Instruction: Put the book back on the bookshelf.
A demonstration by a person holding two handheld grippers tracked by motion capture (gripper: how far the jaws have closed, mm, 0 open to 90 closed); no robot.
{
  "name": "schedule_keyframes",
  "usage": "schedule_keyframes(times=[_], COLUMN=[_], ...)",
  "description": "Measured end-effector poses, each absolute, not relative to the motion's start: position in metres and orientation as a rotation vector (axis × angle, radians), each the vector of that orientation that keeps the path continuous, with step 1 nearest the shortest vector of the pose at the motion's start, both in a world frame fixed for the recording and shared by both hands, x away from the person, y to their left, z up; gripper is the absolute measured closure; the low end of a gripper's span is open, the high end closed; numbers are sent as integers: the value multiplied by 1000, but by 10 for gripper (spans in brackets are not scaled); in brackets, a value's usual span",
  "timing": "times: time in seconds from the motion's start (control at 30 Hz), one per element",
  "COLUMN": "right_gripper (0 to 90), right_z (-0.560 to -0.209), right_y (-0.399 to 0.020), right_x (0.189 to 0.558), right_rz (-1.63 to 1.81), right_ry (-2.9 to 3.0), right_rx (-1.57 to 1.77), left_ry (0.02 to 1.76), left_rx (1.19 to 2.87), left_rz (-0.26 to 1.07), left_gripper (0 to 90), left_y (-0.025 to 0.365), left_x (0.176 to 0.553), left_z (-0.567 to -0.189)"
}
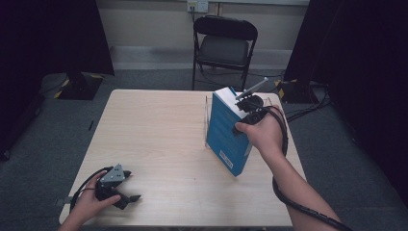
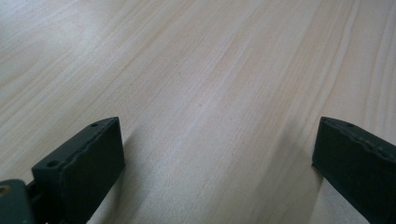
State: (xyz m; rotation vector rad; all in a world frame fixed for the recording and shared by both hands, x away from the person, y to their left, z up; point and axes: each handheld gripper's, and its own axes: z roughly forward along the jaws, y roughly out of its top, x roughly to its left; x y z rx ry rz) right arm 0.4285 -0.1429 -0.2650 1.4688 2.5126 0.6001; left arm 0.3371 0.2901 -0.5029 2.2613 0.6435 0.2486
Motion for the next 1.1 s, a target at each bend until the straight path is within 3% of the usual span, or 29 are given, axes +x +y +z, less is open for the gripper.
schedule_keyframes(times=[1.1], right_gripper=[619], right_z=[-269], right_y=[-126], right_x=[450], right_rz=[576], right_ry=[2420], right_rx=[1517], left_ry=[636], left_rx=[2269], left_rz=[250], left_gripper=[13], left_y=[290], left_x=[337], left_z=[-502])
